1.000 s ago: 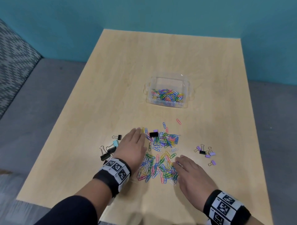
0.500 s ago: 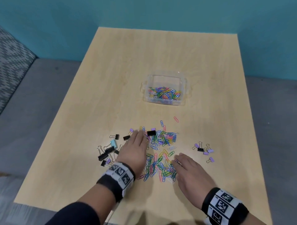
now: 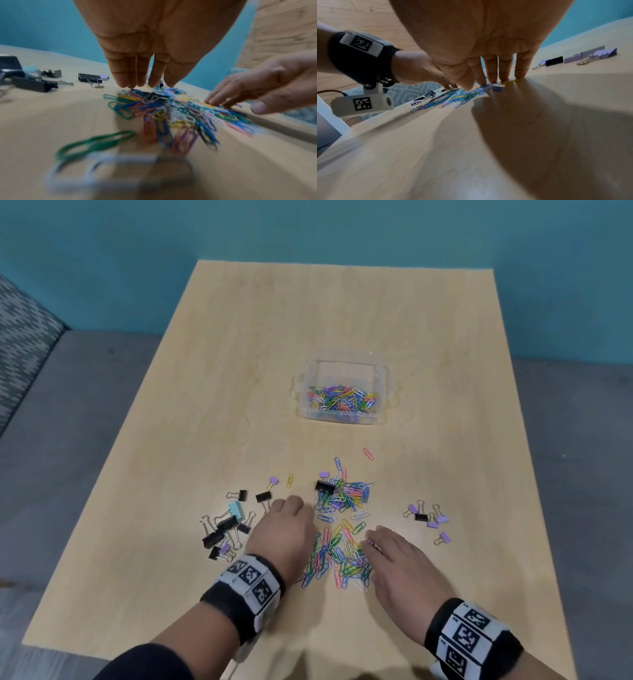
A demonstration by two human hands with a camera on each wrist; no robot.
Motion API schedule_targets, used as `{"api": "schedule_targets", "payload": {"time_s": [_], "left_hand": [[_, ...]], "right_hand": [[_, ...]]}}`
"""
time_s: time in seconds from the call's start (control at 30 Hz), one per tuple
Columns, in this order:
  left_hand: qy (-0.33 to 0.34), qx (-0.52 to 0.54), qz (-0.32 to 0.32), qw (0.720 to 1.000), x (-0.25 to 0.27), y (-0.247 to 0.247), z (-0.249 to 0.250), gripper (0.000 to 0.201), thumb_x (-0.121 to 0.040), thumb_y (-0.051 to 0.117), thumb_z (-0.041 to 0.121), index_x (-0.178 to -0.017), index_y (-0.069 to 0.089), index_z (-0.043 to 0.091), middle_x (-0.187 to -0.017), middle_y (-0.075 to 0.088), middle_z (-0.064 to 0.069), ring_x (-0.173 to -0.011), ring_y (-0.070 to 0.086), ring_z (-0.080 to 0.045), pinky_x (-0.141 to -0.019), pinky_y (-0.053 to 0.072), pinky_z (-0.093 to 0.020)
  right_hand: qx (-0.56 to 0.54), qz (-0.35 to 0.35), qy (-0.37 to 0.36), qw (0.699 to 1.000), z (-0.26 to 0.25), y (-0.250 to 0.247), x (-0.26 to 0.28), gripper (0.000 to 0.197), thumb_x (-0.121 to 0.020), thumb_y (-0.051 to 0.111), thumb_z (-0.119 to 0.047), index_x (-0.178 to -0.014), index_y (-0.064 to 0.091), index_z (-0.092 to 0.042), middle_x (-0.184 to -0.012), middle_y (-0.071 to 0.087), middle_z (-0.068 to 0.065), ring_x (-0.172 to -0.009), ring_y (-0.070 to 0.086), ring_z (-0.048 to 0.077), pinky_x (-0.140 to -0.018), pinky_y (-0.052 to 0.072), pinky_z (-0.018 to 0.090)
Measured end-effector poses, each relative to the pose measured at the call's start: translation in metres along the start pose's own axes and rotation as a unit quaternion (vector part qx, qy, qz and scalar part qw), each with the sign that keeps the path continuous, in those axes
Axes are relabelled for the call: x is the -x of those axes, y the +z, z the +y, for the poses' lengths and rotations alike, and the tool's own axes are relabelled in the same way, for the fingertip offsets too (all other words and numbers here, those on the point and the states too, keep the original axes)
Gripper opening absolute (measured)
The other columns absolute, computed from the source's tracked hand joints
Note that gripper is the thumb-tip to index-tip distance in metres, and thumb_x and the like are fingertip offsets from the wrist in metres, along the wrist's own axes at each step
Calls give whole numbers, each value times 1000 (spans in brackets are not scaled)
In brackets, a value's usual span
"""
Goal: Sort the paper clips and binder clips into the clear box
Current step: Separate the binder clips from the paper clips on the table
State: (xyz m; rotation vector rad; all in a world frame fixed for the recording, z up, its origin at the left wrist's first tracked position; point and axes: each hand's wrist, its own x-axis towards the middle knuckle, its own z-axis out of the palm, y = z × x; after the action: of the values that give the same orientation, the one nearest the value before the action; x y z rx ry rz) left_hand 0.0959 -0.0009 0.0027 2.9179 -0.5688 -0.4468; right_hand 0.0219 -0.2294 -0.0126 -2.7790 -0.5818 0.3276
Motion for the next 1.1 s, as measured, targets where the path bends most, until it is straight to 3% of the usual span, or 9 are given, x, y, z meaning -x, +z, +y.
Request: {"api": "schedule_targets", "payload": {"time_s": [0.17, 0.23, 0.4, 0.53, 0.63, 0.77, 0.97, 1.03, 1.1], "left_hand": [[-83, -8, 23, 996, -46, -30, 21, 34, -94, 43, 45, -108, 50, 15, -102, 54, -6, -92, 50, -28, -74, 40, -37], [-102, -25, 12, 994, -62, -27, 28, 34, -92, 43, 46, -107, 47, 16, -102, 55, -6, -91, 52, -29, -69, 39, -36], [-105, -71, -34, 991, -71, -22, 34, 22, -90, 46, 25, -110, 46, 14, -106, 56, -8, -92, 53, -28, -65, 35, -35], [-106, 29, 18, 994, -65, -34, 31, 19, -92, 41, 36, -94, 44, 17, -91, 55, -3, -76, 50, -25, -60, 37, -33], [-188, 165, 43, 967, -61, -48, 8, 29, -90, 42, 45, -80, 44, 18, -74, 57, 0, -63, 50, -22, -57, 35, -32], [-242, 147, 54, 958, -59, -51, -42, 25, -87, 46, 41, -78, 48, 17, -77, 57, -4, -67, 53, -25, -58, 39, -32], [-180, 16, 59, 982, -58, -41, -56, 18, -89, 48, 30, -97, 57, 16, -99, 52, -5, -93, 44, -28, -75, 46, -41], [-91, -30, 66, 993, -59, -35, -45, 20, -85, 54, 16, -104, 61, 18, -99, 55, -6, -90, 44, -27, -72, 46, -39], [13, -54, 37, 998, -61, -26, -31, 43, -73, 62, 4, -111, 61, 25, -92, 56, -2, -82, 44, -25, -64, 44, -36]], "right_hand": [[2, -6, 2, 1000, -3, -2, -1, 45, -82, 41, -19, -126, 53, -16, -131, 52, 1, -131, 43, 24, -100, 45, 37], [0, -8, 4, 1000, -3, -3, -1, 45, -80, 47, -17, -124, 53, -17, -130, 53, 1, -130, 44, 24, -100, 45, 36], [-8, -22, 5, 1000, -2, -4, -1, 51, -75, 57, -14, -125, 52, -17, -131, 52, 1, -131, 43, 24, -100, 45, 37], [-14, -26, 6, 1000, 0, -2, -1, 50, -76, 55, -15, -126, 51, -17, -132, 51, 1, -132, 42, 24, -102, 43, 37], [-16, -28, 7, 999, 2, -1, -2, 49, -77, 53, -18, -126, 51, -18, -133, 51, 0, -132, 41, 24, -101, 43, 38], [-13, -24, 3, 1000, 2, -2, -2, 49, -76, 56, -17, -125, 53, -17, -131, 53, 0, -130, 44, 24, -100, 44, 37], [-13, -17, 3, 1000, 1, -2, -2, 49, -76, 58, -17, -125, 53, -18, -130, 53, -1, -129, 45, 23, -101, 44, 36], [-10, -15, 2, 1000, 1, -3, -2, 49, -75, 60, -17, -124, 54, -18, -129, 54, -1, -128, 46, 23, -100, 45, 35], [-10, -14, 1, 1000, 1, -5, -3, 50, -73, 61, -16, -123, 55, -18, -127, 55, -1, -127, 48, 23, -99, 46, 35]]}}
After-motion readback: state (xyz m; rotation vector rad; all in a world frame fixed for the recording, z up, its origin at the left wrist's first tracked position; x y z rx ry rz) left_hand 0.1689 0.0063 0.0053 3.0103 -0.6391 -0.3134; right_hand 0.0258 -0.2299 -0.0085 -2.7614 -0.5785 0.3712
